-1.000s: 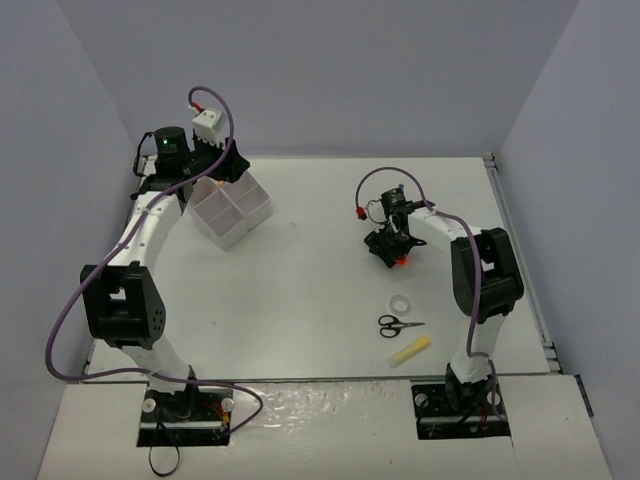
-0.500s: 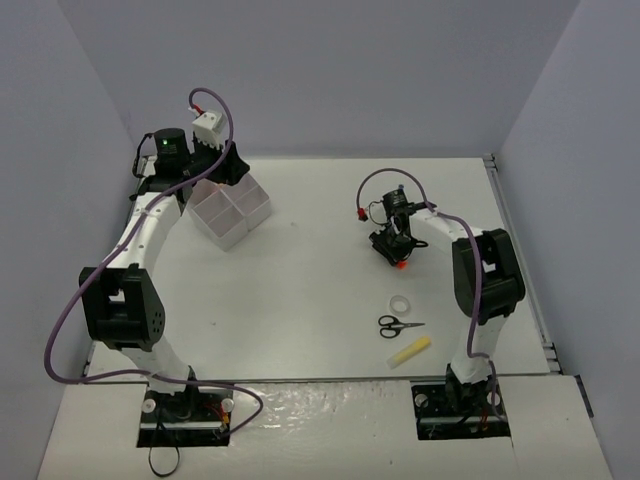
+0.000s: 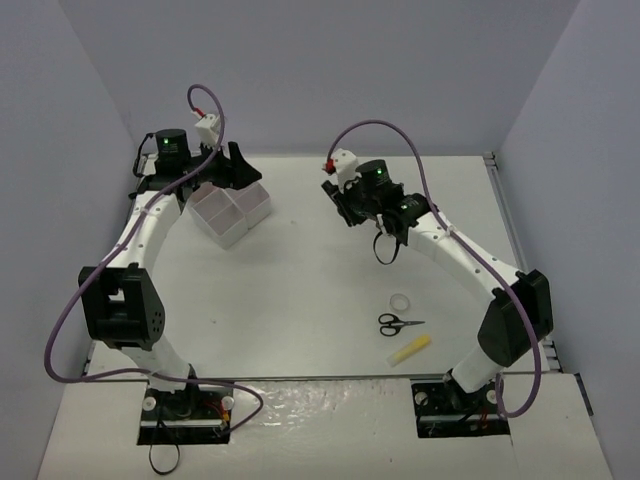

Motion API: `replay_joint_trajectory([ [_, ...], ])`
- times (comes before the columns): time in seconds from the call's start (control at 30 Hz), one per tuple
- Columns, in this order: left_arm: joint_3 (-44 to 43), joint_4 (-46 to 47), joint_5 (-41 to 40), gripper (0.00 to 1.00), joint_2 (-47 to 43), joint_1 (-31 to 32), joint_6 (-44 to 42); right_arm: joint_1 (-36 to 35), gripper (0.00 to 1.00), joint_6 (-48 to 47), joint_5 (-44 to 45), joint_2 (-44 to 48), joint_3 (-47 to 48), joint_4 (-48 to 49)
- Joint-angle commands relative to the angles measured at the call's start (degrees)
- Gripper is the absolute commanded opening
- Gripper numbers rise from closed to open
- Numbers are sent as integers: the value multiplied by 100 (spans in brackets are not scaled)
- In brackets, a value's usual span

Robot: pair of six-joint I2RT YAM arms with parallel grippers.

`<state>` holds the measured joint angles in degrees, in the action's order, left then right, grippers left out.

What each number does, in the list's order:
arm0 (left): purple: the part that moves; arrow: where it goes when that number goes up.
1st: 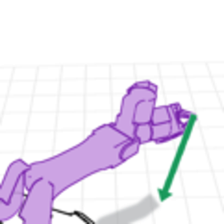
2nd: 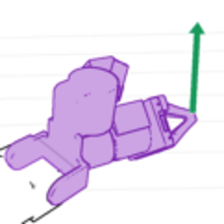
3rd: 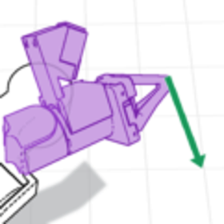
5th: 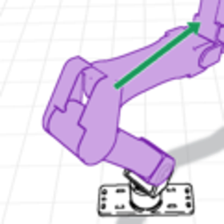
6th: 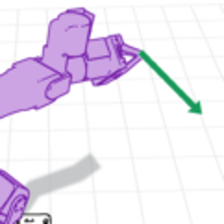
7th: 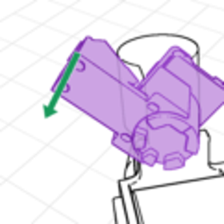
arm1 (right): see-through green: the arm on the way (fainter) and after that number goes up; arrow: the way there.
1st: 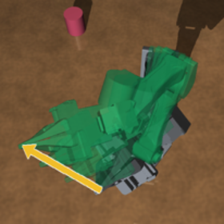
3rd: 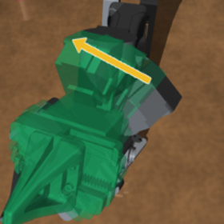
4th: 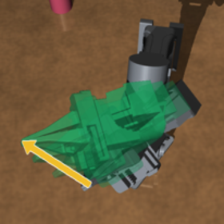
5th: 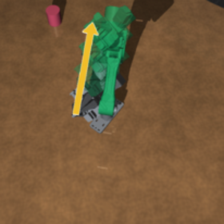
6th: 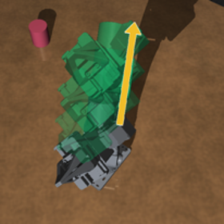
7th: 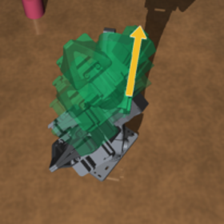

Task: Sort the stationery into containers
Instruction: Place the stationery in the storage box.

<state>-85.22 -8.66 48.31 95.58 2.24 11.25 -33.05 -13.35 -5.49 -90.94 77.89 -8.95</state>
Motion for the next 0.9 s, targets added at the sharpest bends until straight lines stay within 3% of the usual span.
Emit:
replay_joint_trajectory([
  [0.0, -140, 1323, 1216, 61, -718, 18, 1647, -665, 0, 874, 215, -257, 753, 1580],
  [0.13, -132, 1709, 1484, 60, -819, 31, 2331, -976, 0, 1272, 168, -722, 1163, 2287],
  [0.37, -69, 2312, 1641, 60, -830, 15, 2923, -1187, 0, 1801, 222, -1211, 1595, 2681],
  [0.73, -37, 2131, 1129, 60, -743, 31, 2493, -1222, 0, 1925, 278, -1162, 1445, 3041],
  [0.87, -47, 1598, 769, 59, -762, 73, 1906, -1222, 0, 1968, 329, -1138, 1370, 3117],
])
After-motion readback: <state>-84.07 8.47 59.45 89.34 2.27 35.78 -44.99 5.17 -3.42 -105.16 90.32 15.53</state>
